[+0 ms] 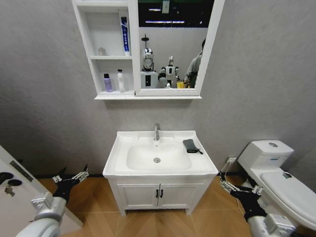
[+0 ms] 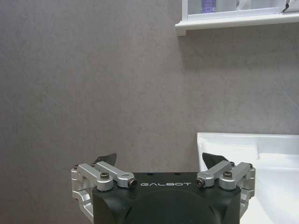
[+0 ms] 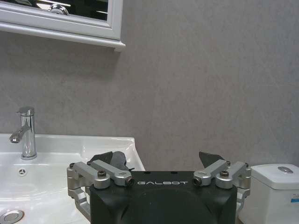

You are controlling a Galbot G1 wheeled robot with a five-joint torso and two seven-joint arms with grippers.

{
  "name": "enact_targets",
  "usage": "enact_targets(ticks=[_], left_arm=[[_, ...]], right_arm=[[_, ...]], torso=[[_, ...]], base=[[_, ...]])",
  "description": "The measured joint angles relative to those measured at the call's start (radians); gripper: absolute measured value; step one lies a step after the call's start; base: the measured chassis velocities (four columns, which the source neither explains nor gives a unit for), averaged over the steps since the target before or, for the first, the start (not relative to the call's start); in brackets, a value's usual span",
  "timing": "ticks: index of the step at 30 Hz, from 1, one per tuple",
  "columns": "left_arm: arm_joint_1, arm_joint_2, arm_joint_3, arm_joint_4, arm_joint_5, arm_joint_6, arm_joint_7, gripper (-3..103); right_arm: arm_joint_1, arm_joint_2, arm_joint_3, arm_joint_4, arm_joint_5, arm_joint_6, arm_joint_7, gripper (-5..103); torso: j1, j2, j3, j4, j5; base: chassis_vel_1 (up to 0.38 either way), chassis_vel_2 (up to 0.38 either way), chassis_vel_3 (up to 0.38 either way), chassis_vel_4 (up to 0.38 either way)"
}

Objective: Move facial cleanser and shampoo from washbasin to cabinet, then wipe washbasin with towel.

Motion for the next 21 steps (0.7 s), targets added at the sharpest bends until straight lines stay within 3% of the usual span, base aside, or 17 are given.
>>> enact_targets(ticks=[21], left_arm=[[0.0, 0.0, 0.0, 0.0, 0.0, 0.0, 0.0, 100]], right_arm=[[0.0, 0.0, 0.0, -0.001, 0.0, 0.001, -0.001, 100]], torso=[[0.0, 0.0, 0.0, 0.0, 0.0]], base=[[0.0, 0.0, 0.0, 0.0]])
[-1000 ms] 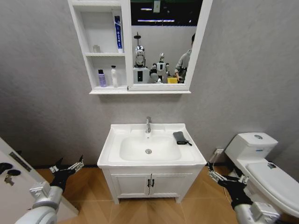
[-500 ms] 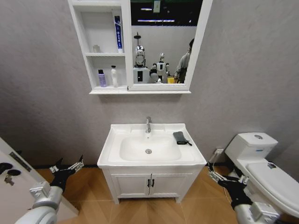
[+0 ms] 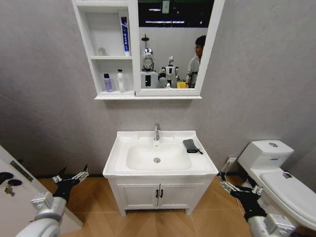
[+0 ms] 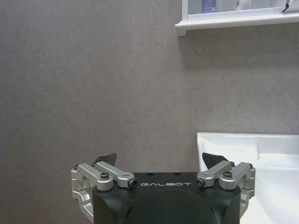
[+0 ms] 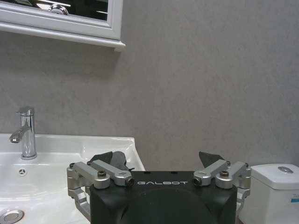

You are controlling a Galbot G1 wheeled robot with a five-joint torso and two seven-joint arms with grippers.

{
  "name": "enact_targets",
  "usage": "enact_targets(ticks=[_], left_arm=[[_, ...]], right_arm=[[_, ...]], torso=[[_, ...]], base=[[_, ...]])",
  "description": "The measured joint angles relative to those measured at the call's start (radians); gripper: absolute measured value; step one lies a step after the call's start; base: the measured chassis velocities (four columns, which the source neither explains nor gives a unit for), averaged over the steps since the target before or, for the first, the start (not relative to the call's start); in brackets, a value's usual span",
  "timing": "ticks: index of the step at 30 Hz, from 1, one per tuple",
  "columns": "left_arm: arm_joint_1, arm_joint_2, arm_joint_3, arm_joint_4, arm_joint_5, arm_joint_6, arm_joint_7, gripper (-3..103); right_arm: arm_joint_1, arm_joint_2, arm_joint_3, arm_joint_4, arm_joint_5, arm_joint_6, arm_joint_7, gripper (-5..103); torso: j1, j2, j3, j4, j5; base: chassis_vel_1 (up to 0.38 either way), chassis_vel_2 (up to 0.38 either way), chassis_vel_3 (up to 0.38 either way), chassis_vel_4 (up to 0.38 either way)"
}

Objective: Move facial cleanser and shampoo from washbasin to cabinet, then wipe washbasin with towel.

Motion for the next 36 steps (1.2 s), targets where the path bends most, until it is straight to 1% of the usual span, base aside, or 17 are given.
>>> enact_targets(ticks=[36], left_arm=[[0.0, 0.0, 0.0, 0.0, 0.0, 0.0, 0.0, 100]], right_arm=[[0.0, 0.0, 0.0, 0.0, 0.0, 0.0, 0.0, 100]], torso=[[0.0, 0.0, 0.0, 0.0, 0.0]], base=[[0.0, 0.0, 0.0, 0.0]])
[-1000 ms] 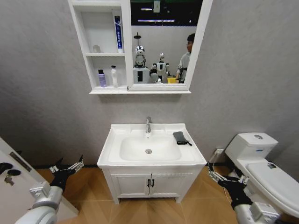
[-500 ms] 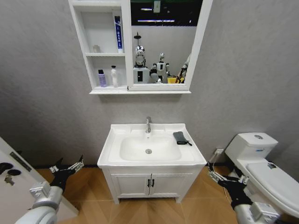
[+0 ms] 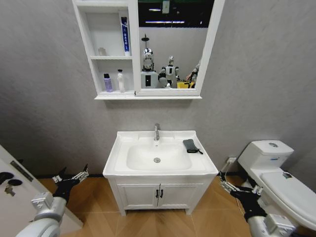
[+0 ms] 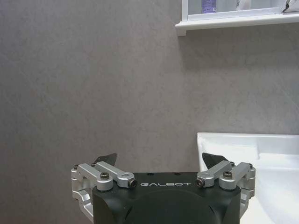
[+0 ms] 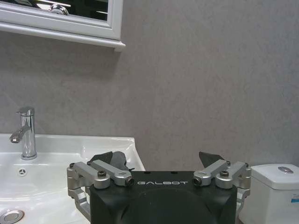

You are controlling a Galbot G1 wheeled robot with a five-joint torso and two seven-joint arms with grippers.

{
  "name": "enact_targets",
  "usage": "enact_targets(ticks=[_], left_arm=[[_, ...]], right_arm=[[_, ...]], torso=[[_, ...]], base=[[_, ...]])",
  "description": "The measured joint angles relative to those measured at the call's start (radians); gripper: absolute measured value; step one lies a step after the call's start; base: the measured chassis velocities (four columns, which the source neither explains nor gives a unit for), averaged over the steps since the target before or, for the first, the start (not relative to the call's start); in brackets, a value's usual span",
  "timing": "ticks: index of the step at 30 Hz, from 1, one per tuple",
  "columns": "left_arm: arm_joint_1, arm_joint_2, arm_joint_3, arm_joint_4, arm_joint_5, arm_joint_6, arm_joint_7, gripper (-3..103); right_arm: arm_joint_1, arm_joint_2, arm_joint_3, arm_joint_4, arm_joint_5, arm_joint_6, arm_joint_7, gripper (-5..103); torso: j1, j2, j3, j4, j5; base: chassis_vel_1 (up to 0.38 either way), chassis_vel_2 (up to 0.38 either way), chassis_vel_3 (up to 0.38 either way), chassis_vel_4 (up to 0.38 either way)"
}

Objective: Move facial cleanser and shampoo from washbasin to cabinet, then wipe washbasin with towel.

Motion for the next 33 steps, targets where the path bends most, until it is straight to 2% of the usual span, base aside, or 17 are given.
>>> enact_targets(ticks=[33], left_arm=[[0.0, 0.0, 0.0, 0.0, 0.0, 0.0, 0.0, 100]], right_arm=[[0.0, 0.0, 0.0, 0.0, 0.0, 0.0, 0.0, 100]], torso=[[0.0, 0.0, 0.0, 0.0, 0.0]], base=[[0.0, 0.0, 0.0, 0.0]])
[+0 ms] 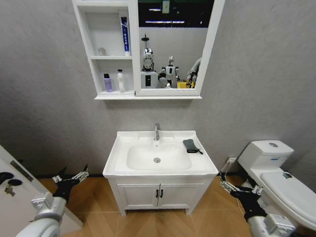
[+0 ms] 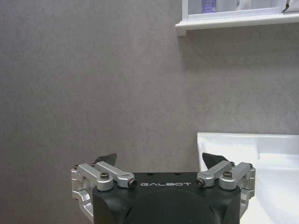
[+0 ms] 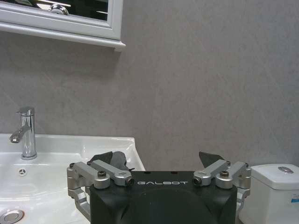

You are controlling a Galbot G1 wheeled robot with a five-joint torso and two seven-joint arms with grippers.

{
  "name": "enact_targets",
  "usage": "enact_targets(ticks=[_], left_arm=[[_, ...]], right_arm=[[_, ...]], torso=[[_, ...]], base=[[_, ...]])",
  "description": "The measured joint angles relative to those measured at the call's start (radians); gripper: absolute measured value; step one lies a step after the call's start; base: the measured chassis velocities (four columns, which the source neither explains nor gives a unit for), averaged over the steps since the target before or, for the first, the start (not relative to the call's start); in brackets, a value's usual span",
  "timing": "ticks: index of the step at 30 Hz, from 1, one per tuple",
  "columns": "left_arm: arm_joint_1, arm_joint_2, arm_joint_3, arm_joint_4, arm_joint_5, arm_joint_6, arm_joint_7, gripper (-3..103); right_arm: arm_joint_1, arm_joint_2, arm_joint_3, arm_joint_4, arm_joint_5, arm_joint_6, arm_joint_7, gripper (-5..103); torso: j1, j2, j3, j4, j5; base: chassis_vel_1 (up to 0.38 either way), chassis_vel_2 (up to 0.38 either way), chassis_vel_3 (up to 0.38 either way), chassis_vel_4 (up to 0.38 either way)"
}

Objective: Move facial cleanser and shampoo from washbasin to cabinet, then wipe washbasin with towel.

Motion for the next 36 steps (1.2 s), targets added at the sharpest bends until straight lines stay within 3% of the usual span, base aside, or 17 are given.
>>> enact_targets(ticks=[36], left_arm=[[0.0, 0.0, 0.0, 0.0, 0.0, 0.0, 0.0, 100]], right_arm=[[0.0, 0.0, 0.0, 0.0, 0.0, 0.0, 0.0, 100]], torso=[[0.0, 0.0, 0.0, 0.0, 0.0]], base=[[0.0, 0.0, 0.0, 0.0]])
